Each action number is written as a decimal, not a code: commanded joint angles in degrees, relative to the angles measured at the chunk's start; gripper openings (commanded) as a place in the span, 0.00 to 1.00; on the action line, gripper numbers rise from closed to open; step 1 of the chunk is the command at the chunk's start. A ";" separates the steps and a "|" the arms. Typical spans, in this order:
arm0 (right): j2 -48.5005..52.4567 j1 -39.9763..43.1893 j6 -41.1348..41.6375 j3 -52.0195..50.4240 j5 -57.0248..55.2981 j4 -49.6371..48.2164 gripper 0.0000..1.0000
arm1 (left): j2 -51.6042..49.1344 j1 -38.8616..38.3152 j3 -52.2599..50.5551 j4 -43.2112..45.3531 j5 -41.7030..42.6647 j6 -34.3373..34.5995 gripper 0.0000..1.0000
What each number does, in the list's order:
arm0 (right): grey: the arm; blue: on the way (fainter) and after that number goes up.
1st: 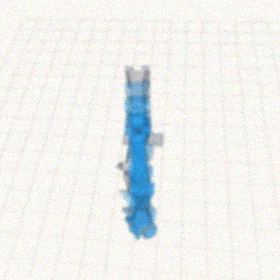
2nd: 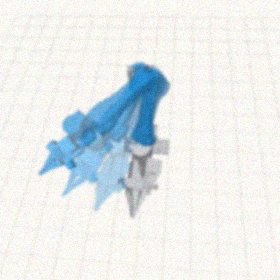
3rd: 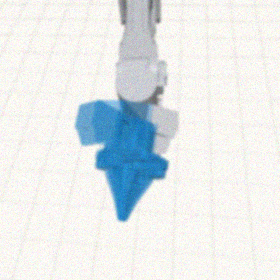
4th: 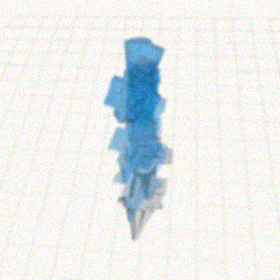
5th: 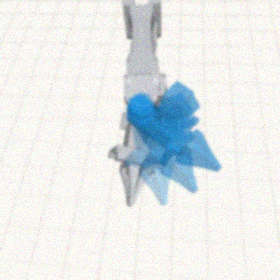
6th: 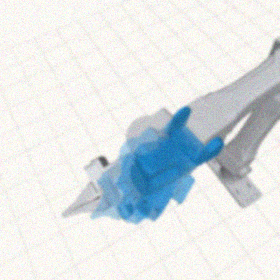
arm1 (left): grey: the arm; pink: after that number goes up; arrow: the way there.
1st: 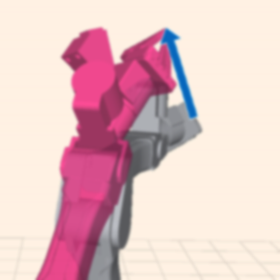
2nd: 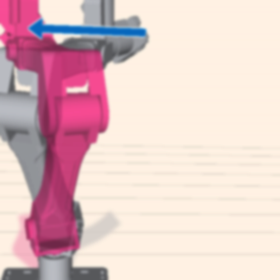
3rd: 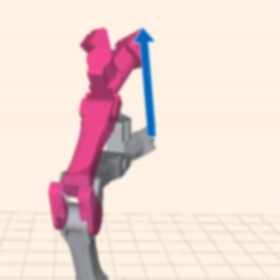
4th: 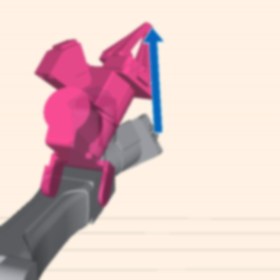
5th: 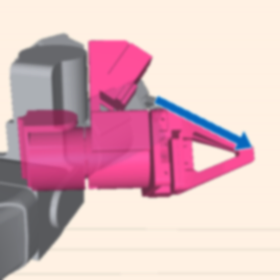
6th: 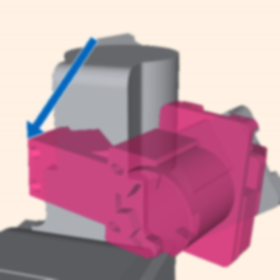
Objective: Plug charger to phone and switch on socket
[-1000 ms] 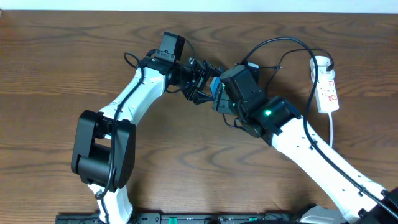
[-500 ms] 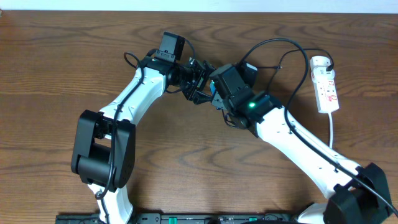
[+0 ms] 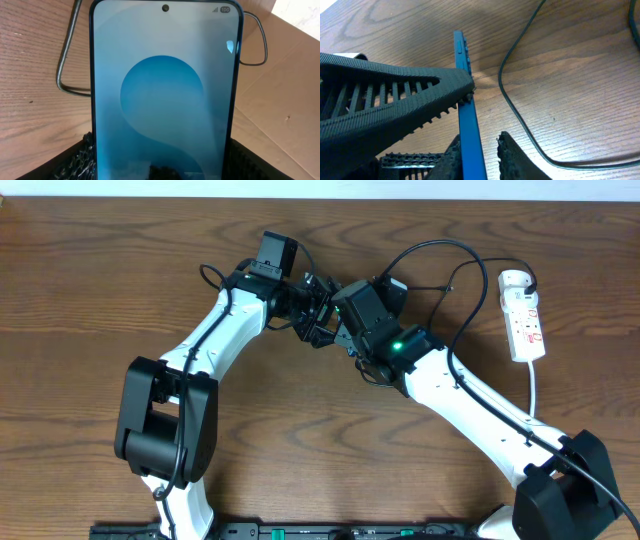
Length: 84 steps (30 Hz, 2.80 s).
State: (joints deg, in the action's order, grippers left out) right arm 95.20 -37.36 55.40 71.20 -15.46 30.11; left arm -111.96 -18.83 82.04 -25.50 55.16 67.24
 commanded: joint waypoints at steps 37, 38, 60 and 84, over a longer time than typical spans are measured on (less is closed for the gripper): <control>-34.05 13.35 -6.43 -1.64 5.99 20.70 0.01 | 34.40 21.51 0.04 -13.42 1.36 -37.33 0.98; -35.36 13.94 -6.43 -2.69 6.01 20.13 0.01 | 36.79 22.18 0.04 -17.57 -0.92 -39.67 0.98; -18.21 19.28 22.47 -51.91 46.14 -88.76 0.01 | 60.06 22.62 -34.88 -31.54 -32.02 -14.43 0.98; -16.65 15.15 35.54 -51.91 45.90 -89.26 0.01 | 44.13 2.43 -49.90 51.30 -13.57 7.30 0.98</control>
State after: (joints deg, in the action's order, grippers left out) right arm 78.98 -19.84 87.64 18.39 31.88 -58.35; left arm -67.53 -14.94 31.53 24.67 47.33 74.08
